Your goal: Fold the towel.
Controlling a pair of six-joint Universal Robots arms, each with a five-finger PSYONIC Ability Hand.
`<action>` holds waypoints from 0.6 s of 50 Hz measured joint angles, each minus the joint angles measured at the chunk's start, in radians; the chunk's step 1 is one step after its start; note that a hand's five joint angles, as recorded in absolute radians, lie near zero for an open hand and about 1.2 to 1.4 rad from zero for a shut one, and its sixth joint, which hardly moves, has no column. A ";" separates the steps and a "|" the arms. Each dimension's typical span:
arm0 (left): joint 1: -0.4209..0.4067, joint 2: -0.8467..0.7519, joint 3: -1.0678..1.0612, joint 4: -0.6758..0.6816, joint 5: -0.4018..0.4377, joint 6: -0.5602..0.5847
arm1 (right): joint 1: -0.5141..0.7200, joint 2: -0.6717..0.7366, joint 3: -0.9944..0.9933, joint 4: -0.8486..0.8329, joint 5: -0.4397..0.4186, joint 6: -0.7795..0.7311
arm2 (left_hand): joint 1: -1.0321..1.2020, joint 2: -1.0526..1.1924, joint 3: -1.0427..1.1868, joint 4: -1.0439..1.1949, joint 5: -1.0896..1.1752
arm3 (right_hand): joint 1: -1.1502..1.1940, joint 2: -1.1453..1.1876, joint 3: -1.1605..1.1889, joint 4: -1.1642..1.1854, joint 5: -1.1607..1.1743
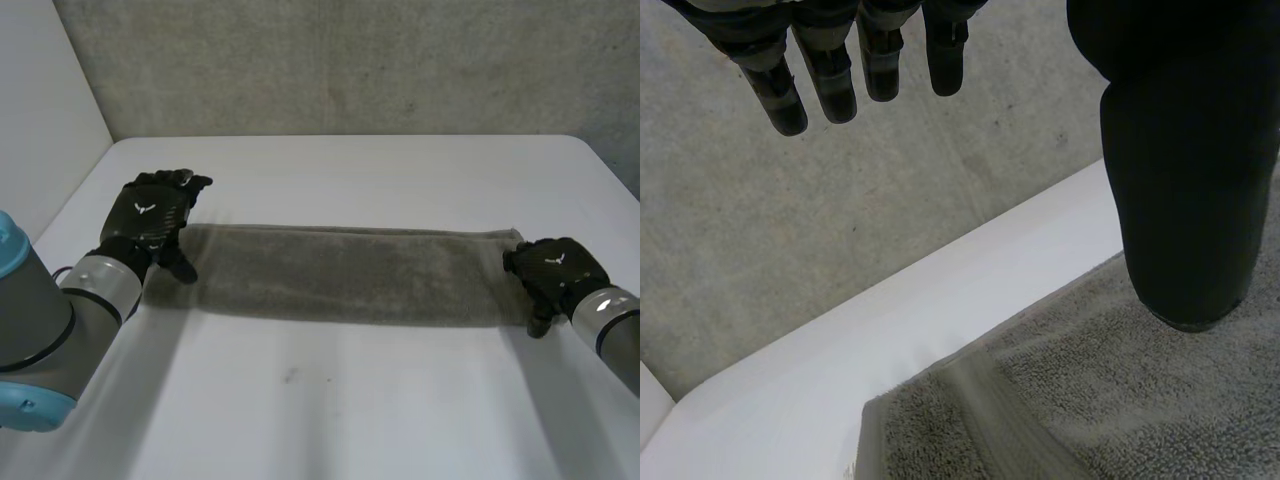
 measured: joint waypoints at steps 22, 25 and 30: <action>0.000 -0.008 -0.017 0.019 0.001 0.004 | -0.045 0.171 -0.050 -0.128 -0.014 -0.079 | 0.000 0.000 0.000 0.000 0.000 | 0.632 0.637 0.619 0.624 0.594; -0.001 -0.009 -0.019 0.020 0.001 0.004 | -0.050 0.180 -0.063 -0.127 -0.011 -0.084 | 0.000 0.000 0.000 0.000 0.000 | 0.880 0.889 0.881 0.896 0.881; -0.002 -0.009 -0.021 0.020 0.001 0.004 | -0.100 0.169 -0.079 -0.127 0.003 -0.092 | 0.000 0.000 0.000 0.000 0.000 | 0.880 0.889 0.890 0.910 0.883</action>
